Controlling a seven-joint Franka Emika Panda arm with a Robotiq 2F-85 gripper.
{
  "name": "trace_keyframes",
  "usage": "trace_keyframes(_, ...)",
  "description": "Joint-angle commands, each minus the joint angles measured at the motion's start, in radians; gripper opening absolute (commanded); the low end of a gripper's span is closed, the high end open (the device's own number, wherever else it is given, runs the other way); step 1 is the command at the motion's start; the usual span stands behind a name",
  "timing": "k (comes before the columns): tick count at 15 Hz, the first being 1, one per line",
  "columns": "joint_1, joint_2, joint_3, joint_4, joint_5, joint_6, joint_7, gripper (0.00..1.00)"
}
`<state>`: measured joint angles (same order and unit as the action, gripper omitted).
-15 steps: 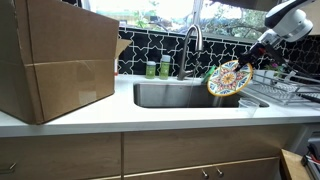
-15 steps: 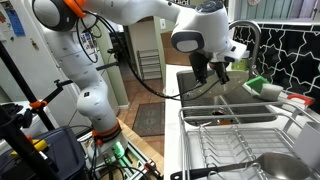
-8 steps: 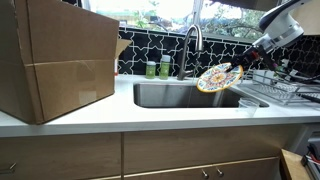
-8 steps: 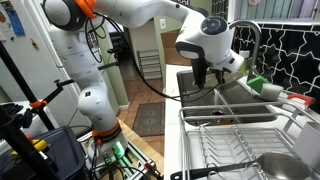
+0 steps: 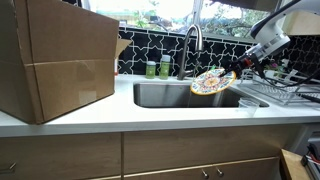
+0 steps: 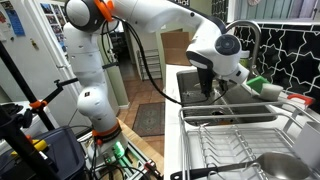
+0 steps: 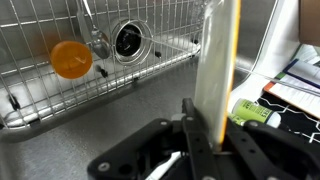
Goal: Pick up the plate from the sink and rinse it with running water, put the plate on the dish rack
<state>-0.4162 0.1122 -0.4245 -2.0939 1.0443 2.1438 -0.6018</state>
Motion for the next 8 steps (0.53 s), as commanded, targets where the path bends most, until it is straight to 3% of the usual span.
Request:
trace_keyframes(1,-0.041,0.07,0.013,0.071,0.092,-0.113,-0.077,0.03)
trace_keyframes(8,-0.062,0.143,0.035,0.142,0.145,-0.214,-0.119,0.03)
